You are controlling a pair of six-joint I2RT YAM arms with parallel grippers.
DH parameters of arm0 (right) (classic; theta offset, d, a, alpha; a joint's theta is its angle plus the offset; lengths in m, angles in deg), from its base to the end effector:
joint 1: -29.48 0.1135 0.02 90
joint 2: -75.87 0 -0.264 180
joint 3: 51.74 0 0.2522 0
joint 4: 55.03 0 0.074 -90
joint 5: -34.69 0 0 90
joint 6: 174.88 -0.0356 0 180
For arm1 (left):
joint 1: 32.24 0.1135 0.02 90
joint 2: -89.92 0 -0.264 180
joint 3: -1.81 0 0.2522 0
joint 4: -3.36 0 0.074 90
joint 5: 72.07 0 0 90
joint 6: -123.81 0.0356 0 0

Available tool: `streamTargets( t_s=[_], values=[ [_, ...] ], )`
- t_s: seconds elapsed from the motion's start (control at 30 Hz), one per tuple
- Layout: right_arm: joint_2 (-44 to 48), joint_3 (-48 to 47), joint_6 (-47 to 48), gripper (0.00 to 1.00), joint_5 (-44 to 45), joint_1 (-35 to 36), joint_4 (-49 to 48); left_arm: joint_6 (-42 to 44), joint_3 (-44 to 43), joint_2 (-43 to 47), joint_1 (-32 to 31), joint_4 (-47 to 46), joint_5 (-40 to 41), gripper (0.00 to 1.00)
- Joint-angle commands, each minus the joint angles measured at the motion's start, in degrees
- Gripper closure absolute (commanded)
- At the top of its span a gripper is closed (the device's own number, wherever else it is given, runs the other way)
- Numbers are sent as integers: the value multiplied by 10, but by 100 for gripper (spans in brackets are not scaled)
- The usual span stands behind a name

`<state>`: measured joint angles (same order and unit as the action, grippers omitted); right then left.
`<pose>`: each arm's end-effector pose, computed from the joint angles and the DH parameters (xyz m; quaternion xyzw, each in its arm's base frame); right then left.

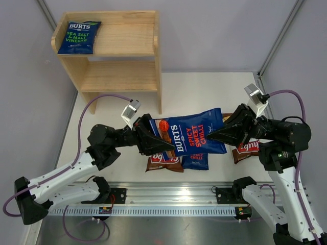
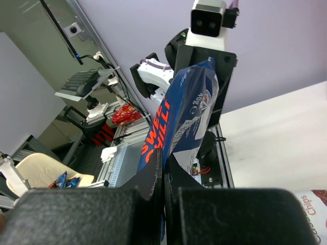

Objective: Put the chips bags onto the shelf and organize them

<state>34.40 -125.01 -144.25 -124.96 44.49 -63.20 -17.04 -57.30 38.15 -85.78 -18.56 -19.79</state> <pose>0.0906 0.0588 0.4767 -0.3482 0.5168 0.6420 0.4466 0.0989 -0.1705 0.4030 0.2901 0.4718 -0.7453 0.3713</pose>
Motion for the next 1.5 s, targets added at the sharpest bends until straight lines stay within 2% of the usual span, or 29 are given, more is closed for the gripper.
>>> streamTargets(
  t_s=[0.0, 0.07, 0.3, 0.57, 0.63, 0.67, 0.7, 0.77, 0.8, 0.83, 0.87, 0.97, 1.0, 1.07, 1.1, 1.13, 1.2, 1.27, 1.3, 1.33, 1.37, 1.4, 1.43, 1.47],
  values=[
    [-3, -32, 86, 100, 11, 2, 83, 14, -5, 25, -4, -25, 24, 62],
    [-6, -39, 94, 100, 8, 2, 94, 22, 0, 37, -4, -6, 26, 72],
    [-37, -109, 201, 100, 15, 2, 238, 37, 7, 73, -4, 48, 13, 79],
    [-73, -131, 189, 98, 8, 2, 232, 55, -8, 76, -4, 107, 12, 96],
    [-84, -147, 195, 96, 14, 1, 238, 62, -12, 76, -4, 122, 19, 98],
    [-89, -155, 201, 91, 18, 2, 246, 70, -13, 77, -4, 146, 27, 99],
    [-96, -171, 208, 62, 34, 2, 273, 73, -18, 83, -4, 161, 41, 100],
    [-97, -197, 251, 50, 60, 2, 338, 77, -21, 94, -4, 197, 96, 100],
    [-91, -203, 268, 39, 92, 2, 361, 76, -24, 98, -4, 203, 111, 100],
    [-87, -207, 299, 8, 112, 3, 382, 76, -26, 103, -4, 211, 138, 100],
    [-85, -214, 317, 1, 133, 2, 435, 79, -33, 107, -4, 234, 153, 100],
    [-68, -249, 371, 0, 229, 2, 526, 83, -60, 127, -3, 278, 211, 100],
    [-59, -254, 391, 1, 291, 2, 547, 84, -82, 135, -3, 293, 248, 100],
    [-51, -269, 403, 1, 384, 2, 594, 83, -110, 140, -3, 355, 301, 100],
    [-45, -273, 407, 1, 406, 2, 606, 82, -147, 137, -2, 391, 357, 100],
    [-42, -276, 409, 1, 421, 2, 614, 75, -163, 134, 1, 436, 374, 100],
    [-36, -277, 408, 1, 430, 2, 621, 59, -206, 120, 19, 481, 446, 100],
    [-34, -271, 404, 1, 421, 2, 617, 23, -264, 90, 68, 534, 456, 100],
    [-35, -268, 399, 0, 418, 3, 612, 6, -279, 80, 94, 545, 435, 100],
    [-34, -263, 397, 1, 417, 2, 609, -36, -298, 63, 162, 545, 413, 100],
    [-34, -260, 398, 1, 417, 3, 608, -62, -302, 57, 201, 541, 389, 100],
    [-34, -258, 394, 1, 417, 2, 607, -88, -302, 52, 240, 509, 329, 100],
    [-33, -252, 393, 1, 416, 2, 603, -130, -305, 42, 310, 491, 304, 100],
    [-31, -250, 392, 1, 411, 2, 603, -146, -313, 33, 336, 479, 287, 100]
  ],
)
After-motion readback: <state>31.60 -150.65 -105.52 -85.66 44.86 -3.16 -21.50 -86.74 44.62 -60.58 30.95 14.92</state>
